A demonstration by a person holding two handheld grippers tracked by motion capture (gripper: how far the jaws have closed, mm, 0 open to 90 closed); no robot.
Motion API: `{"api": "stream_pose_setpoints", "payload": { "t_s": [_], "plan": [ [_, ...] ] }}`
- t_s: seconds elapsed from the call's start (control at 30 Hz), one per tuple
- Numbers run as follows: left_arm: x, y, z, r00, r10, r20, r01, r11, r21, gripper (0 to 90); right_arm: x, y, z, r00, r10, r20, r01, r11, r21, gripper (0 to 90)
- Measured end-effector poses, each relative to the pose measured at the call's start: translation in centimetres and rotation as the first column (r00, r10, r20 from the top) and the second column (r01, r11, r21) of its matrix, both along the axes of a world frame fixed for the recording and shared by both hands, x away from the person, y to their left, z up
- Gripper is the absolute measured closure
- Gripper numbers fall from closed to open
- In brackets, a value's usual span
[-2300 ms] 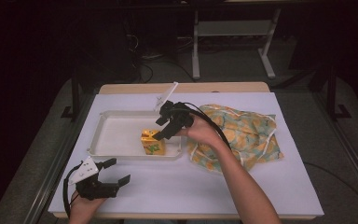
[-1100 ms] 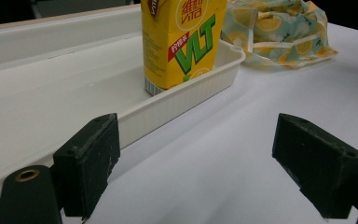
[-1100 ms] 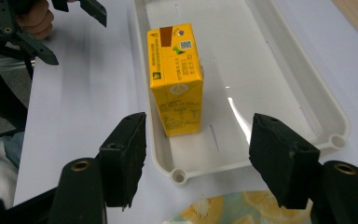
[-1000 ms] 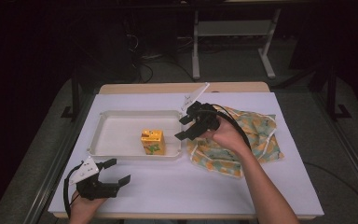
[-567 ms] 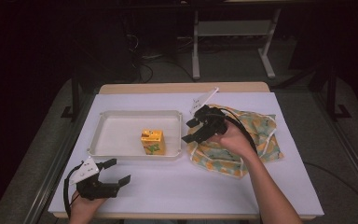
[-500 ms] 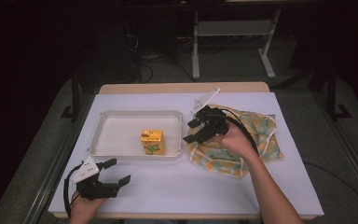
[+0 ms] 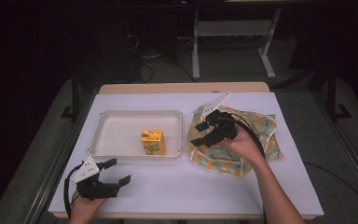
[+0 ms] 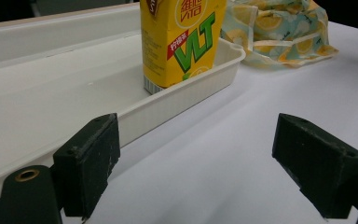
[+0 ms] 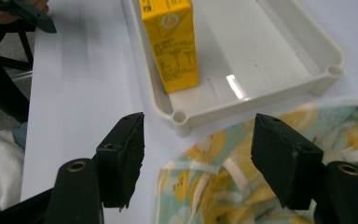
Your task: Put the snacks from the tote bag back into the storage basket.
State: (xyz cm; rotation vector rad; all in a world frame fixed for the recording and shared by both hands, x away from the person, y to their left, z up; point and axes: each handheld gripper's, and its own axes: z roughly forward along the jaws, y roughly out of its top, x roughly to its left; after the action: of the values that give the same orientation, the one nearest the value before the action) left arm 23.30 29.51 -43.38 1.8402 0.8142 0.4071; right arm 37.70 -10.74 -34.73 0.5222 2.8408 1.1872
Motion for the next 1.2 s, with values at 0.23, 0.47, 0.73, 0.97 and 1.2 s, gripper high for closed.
{"api": "stream_pose_setpoints", "payload": {
  "t_s": [0.23, 0.47, 0.73, 0.97, 1.2],
  "plan": [
    [0.0, -0.1, 0.0, 1.0000, 0.001, 0.000, -0.001, 1.0000, 0.004, 14.8, -0.4, -0.9, -0.5, 0.9997, -0.018, -0.013, 0.018, 0.9998, 0.011, 33.7],
    [0.0, -0.1, 0.0, 1.0000, -0.001, -0.003, 0.001, 1.0000, 0.004, 14.8, -1.0, -1.6, -1.0, 0.9990, -0.032, -0.032, 0.033, 0.9993, 0.015, 33.9],
    [0.1, 0.1, 0.0, 1.0000, -0.002, -0.003, 0.002, 1.0000, -0.004, 14.8, -1.5, -2.5, -1.4, 0.9986, -0.046, -0.024, 0.047, 0.9989, 0.006, 32.4],
    [0.1, 0.1, 0.0, 1.0000, -0.002, -0.003, 0.002, 1.0000, -0.005, 14.8, -2.0, -3.5, -1.7, 0.9977, -0.063, -0.026, 0.063, 0.9980, 0.009, 32.5],
    [0.1, 0.1, 0.0, 1.0000, -0.004, -0.004, 0.004, 1.0000, -0.003, 14.8, -2.4, -4.6, -2.0, 0.9958, -0.083, -0.039, 0.084, 0.9963, 0.019, 31.9]
  ]
}}
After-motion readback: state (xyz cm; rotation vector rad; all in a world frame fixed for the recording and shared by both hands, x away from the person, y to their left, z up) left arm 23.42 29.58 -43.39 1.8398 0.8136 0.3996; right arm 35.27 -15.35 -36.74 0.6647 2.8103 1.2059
